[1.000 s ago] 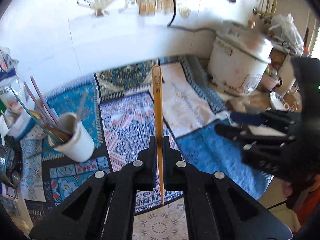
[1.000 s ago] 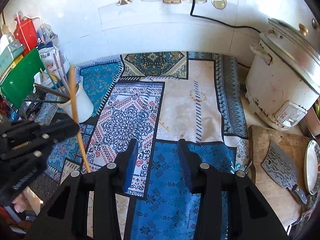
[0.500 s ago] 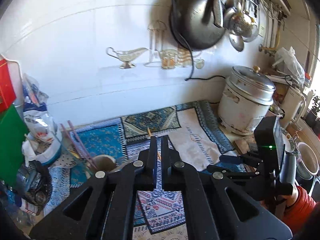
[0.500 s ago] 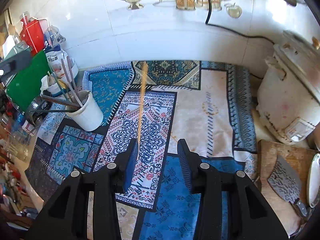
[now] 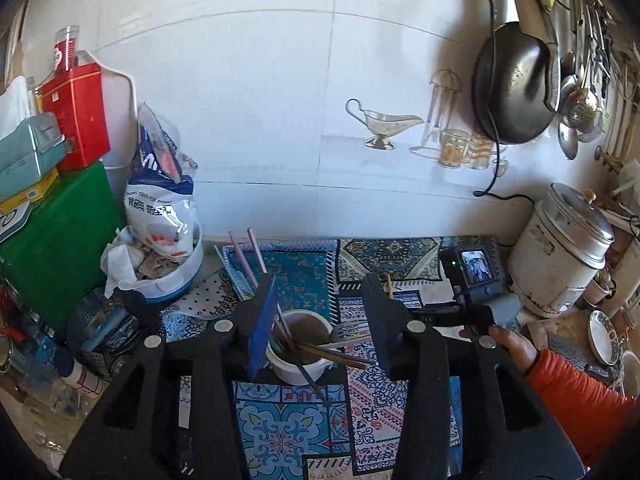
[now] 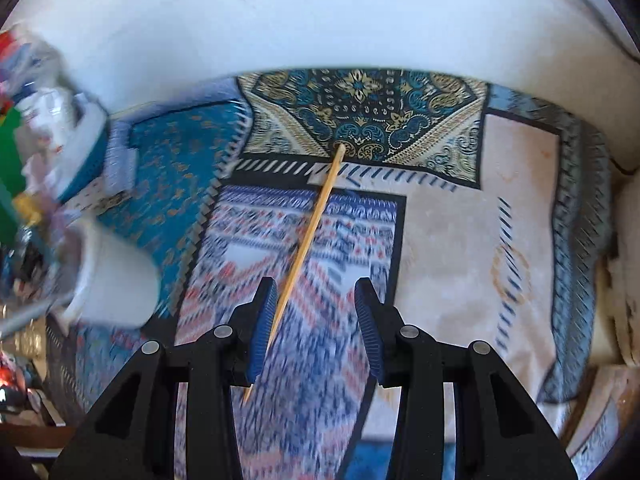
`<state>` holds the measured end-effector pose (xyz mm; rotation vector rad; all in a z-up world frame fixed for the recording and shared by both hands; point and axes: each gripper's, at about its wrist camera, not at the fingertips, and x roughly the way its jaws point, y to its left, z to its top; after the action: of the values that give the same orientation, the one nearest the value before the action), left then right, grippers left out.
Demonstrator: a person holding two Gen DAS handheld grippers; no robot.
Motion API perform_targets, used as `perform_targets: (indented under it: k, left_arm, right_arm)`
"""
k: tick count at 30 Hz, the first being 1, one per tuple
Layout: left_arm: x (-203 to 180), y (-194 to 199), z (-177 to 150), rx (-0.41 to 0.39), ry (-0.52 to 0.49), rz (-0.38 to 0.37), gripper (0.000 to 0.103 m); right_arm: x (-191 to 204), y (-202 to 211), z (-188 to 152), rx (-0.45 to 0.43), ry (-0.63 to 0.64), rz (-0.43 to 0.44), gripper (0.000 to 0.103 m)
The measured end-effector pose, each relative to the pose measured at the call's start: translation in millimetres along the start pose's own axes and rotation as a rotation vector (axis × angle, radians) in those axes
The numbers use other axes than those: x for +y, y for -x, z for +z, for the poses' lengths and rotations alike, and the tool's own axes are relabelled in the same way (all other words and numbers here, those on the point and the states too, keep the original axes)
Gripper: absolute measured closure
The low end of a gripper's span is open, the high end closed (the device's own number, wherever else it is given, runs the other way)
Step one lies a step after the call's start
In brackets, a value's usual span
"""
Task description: Organize utensils
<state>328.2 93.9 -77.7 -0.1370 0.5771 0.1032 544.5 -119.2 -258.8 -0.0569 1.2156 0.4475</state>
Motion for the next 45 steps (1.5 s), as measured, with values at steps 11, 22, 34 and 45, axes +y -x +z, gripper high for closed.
perform_targets:
  k: [11,22,34,45]
  left_arm:
    - [30.7,-12.5,-11.0,0.055,0.081,0.059,0.06]
    - [-8.2,16.7,-27.6,0.063,-0.04,-0.086,0.06]
    - [-22.9,26.0,-57.9,0.118,-0.07,-0.156,0.06]
    - [6.8,36.8,-64.5,0.12,-0.007,-0.103,0.06]
  right_arm:
    - [10.6,-39.1,23.0,0.048,0.029,-0.031,0.095]
    - [25.6,13.9,-117.9,0.091,0.149,-0.005,0.095]
    - [29.9,37.6,-191.7,0.086,0.214,-0.086,0.094]
    - [25.8,60.8,-128.4,0.007,0.15,-0.052,0.097]
